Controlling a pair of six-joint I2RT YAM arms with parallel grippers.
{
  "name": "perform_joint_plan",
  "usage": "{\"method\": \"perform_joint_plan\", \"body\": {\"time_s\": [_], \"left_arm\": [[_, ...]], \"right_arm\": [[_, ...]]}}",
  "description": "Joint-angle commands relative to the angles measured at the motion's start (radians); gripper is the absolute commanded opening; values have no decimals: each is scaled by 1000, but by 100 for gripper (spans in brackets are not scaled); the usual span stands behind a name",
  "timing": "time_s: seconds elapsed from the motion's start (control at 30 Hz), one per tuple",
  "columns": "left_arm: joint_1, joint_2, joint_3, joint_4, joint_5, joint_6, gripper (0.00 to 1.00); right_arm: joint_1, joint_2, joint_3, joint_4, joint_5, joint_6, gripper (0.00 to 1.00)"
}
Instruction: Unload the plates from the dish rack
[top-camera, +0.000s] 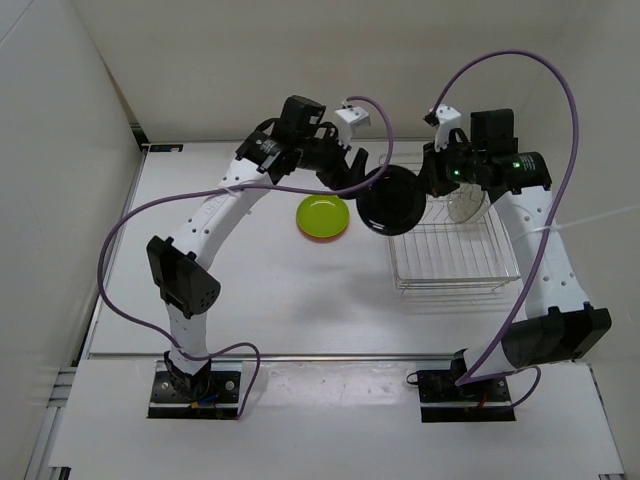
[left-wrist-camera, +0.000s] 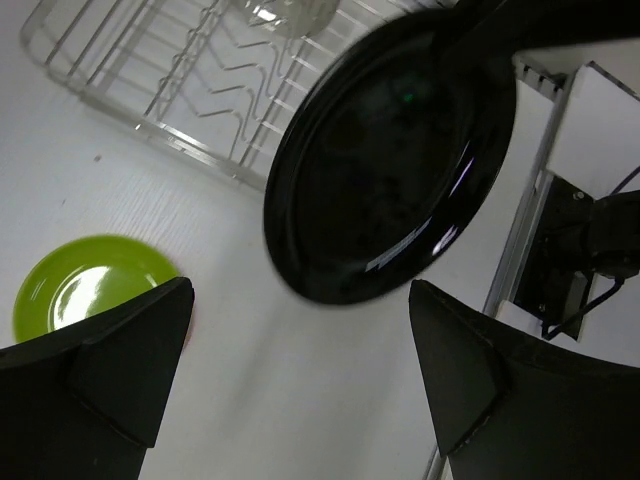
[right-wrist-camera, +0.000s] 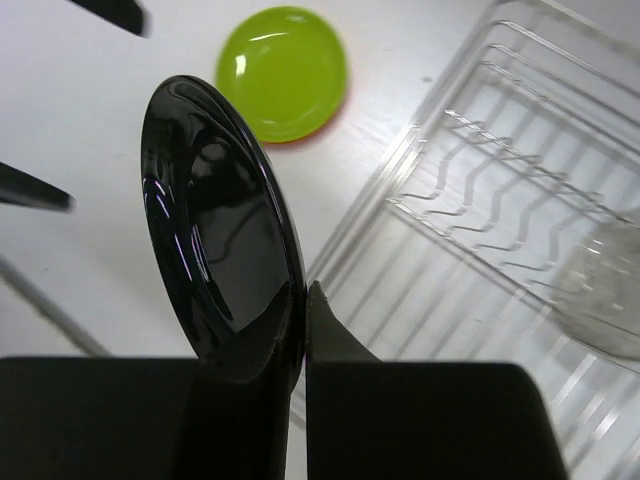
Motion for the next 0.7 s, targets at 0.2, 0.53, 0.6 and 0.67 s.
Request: {"method": "perform_joint_plan", "body": {"time_s": [0.2,0.53,0.6,0.67], "left_arm": [[-46,42,51,12,-14,-9,97],[-46,23,51,12,-63,-9,32],[-46,14,42,21,-81,-9,15],[-46,5,32,21,-82,-9,11]], "right_arm": [[25,-10,-23,22,-205,-8,0],[25,-20,-33,31,-175,1,0],[25,-20,-33,31,-162,1,0],[25,-20,-42,41,-162,1,0]]}}
